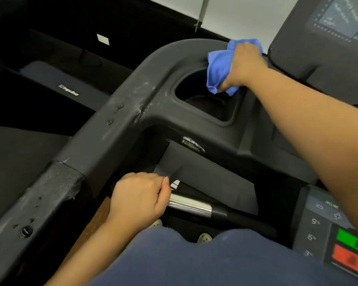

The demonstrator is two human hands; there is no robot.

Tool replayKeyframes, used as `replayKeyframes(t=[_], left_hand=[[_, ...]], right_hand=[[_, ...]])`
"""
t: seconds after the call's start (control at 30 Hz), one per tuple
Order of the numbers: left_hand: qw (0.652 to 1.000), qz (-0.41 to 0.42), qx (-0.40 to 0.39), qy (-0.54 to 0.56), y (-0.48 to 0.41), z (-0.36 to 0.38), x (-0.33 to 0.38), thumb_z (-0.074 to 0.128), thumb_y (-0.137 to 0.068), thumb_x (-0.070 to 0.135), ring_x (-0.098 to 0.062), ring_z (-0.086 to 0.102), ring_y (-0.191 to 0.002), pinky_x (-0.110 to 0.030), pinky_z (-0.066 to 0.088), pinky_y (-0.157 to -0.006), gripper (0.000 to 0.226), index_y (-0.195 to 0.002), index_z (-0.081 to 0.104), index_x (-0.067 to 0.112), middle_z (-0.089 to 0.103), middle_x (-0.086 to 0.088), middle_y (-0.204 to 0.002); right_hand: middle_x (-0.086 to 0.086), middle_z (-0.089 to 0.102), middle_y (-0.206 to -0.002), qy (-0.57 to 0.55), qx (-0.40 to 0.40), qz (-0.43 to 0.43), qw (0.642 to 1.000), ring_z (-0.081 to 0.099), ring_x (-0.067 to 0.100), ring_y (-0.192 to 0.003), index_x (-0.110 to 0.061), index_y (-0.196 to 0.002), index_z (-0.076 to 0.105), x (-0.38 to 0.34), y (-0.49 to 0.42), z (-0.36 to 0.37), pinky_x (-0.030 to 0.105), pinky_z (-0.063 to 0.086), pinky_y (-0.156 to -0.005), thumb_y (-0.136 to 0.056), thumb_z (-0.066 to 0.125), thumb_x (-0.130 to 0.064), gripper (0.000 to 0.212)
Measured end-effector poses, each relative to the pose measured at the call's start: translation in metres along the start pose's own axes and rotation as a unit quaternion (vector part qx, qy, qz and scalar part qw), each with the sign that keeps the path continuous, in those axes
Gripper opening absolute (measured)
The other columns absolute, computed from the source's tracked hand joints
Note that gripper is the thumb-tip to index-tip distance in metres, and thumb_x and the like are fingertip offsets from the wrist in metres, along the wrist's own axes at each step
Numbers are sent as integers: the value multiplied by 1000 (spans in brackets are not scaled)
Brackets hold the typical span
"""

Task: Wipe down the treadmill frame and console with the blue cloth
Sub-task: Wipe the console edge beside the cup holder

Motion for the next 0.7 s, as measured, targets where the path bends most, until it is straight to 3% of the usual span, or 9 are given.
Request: replayKeyframes(t=[0.1,0.2,0.23,0.3,0.37,0.43,0.5,0.6,0.7], left_hand=[[1000,-2,-11,8,-3,-4,1,33,-90,32,-4,37,-38,-12,12,-47,42,-49,41,28,40,10,-42],[999,-16,-31,10,-4,-7,2,32,-91,35,-5,31,-34,-10,6,-45,41,-50,31,30,35,11,-41],[998,-28,-46,14,-5,-8,3,30,-93,37,-5,36,-36,-11,9,-42,42,-51,35,29,39,11,-43],[994,-44,-81,52,-14,-13,8,28,-97,40,-5,53,-55,-16,33,-46,41,-69,55,28,57,11,-65],[987,-25,-89,130,-34,-22,14,34,-98,40,-3,57,-84,-21,46,-71,28,-102,60,29,62,14,-95],[979,34,-62,190,-63,-33,28,42,-98,32,-3,54,-99,-21,45,-86,28,-121,55,25,58,12,-109],[962,96,-7,256,-98,-46,45,46,-96,23,-7,54,-102,-24,44,-90,31,-125,55,16,57,4,-113],[954,151,38,258,-159,-58,71,45,-95,16,-12,52,-107,-21,37,-91,34,-127,55,11,58,-3,-120],[965,175,-48,188,-239,-40,89,40,-97,21,-21,39,-132,-24,25,-106,43,-136,46,7,45,-9,-143]], right_hand=[[18,54,-117,21,-36,59,997,54,34,-110,-3,-120,47,8,4,-4,40,44,-97,-57,76,-63,92],[19,40,-140,-126,-41,123,984,43,33,-128,-3,-139,29,17,17,1,40,33,-106,-64,76,-60,105],[17,35,-145,-179,-17,123,976,38,30,-133,-3,-141,24,20,23,2,38,30,-107,-62,78,-59,111],[12,26,-150,-270,36,93,958,30,25,-139,-3,-145,17,25,29,8,34,25,-109,-59,80,-61,122],[10,21,-154,-333,53,51,940,25,21,-142,-3,-148,12,31,33,14,29,22,-110,-68,74,-61,117],[12,12,-158,-324,44,20,945,16,24,-145,-2,-150,5,36,37,21,31,16,-115,-83,59,-59,104],[15,2,-159,-277,53,-13,959,5,29,-147,0,-150,0,41,45,27,35,7,-119,-94,45,-51,88],[20,-2,-158,-252,61,-46,965,-2,29,-147,4,-148,1,49,67,33,31,-1,-118,-100,38,-37,73],[21,-4,-158,-242,16,-68,968,-3,28,-147,3,-149,2,56,101,33,28,-3,-117,-101,37,-36,72]])
Point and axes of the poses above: each hand's wrist, its own y-axis away from the middle knuckle, its own z-axis out of the palm, x = y × z, the point moved 2 cm from there along -y, towards the middle knuckle
